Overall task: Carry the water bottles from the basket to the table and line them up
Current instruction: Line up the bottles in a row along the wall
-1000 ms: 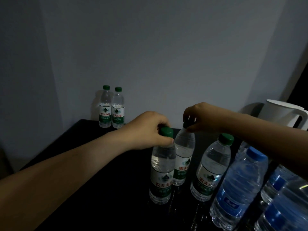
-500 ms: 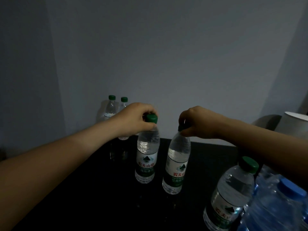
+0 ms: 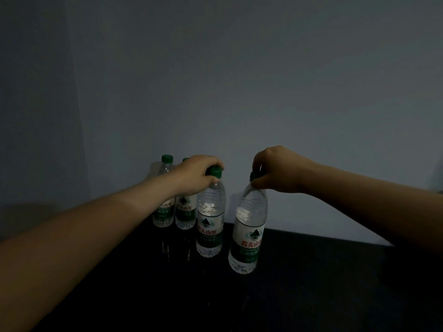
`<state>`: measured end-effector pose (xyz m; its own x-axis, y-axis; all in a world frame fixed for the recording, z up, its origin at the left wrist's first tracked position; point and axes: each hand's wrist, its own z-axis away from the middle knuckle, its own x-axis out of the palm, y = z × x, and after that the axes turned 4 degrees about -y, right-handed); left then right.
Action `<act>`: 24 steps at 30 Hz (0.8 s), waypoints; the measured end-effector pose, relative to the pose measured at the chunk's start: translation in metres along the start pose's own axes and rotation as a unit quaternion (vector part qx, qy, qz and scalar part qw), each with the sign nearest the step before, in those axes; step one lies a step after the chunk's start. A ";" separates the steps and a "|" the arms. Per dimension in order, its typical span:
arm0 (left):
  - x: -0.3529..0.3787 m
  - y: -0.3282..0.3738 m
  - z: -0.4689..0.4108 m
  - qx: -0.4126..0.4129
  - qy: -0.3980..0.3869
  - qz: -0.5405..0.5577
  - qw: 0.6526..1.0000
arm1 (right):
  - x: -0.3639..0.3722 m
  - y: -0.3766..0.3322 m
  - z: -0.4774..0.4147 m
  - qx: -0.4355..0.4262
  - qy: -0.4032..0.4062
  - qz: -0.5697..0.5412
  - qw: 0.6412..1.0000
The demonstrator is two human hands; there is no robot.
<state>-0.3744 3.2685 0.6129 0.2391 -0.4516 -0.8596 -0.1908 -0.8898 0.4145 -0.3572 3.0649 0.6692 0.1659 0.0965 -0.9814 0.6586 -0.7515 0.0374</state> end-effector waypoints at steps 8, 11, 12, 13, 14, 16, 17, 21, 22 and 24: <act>0.011 -0.048 -0.050 -0.009 -0.003 -0.012 1.000 | 0.019 0.012 -0.056 -0.012 0.003 -0.003 1.000; 0.014 -0.059 -0.063 -0.012 -0.001 -0.010 1.000 | 0.026 0.015 -0.070 -0.025 0.007 -0.002 1.000; 0.014 -0.062 -0.067 -0.011 0.000 -0.013 1.000 | 0.029 0.016 -0.074 -0.029 0.009 -0.002 1.000; 0.015 -0.064 -0.071 -0.010 0.001 -0.018 1.000 | 0.030 0.018 -0.078 -0.031 0.012 -0.002 0.999; 0.015 -0.067 -0.075 -0.009 0.001 -0.022 1.000 | 0.032 0.020 -0.082 -0.031 0.014 -0.002 0.999; 0.017 -0.070 -0.082 -0.009 0.001 -0.028 1.000 | 0.034 0.022 -0.087 -0.028 0.016 -0.003 0.999; 0.019 -0.071 -0.085 -0.009 0.001 -0.029 1.000 | 0.036 0.023 -0.089 -0.026 0.016 -0.004 1.000; 0.025 -0.074 -0.095 -0.007 -0.003 -0.041 0.999 | 0.039 0.027 -0.097 -0.018 0.016 -0.007 1.000; 0.026 -0.074 -0.096 -0.008 -0.004 -0.044 0.999 | 0.040 0.028 -0.099 -0.015 0.016 -0.011 1.000; 0.027 -0.076 -0.099 -0.014 -0.004 -0.049 0.999 | 0.043 0.031 -0.103 -0.010 0.020 -0.018 1.000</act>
<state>-0.2589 3.3171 0.5880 0.2468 -0.3614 -0.8991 -0.1401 -0.9314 0.3360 -0.2537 3.1132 0.6477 0.1699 0.1491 -0.9741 0.6788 -0.7343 0.0060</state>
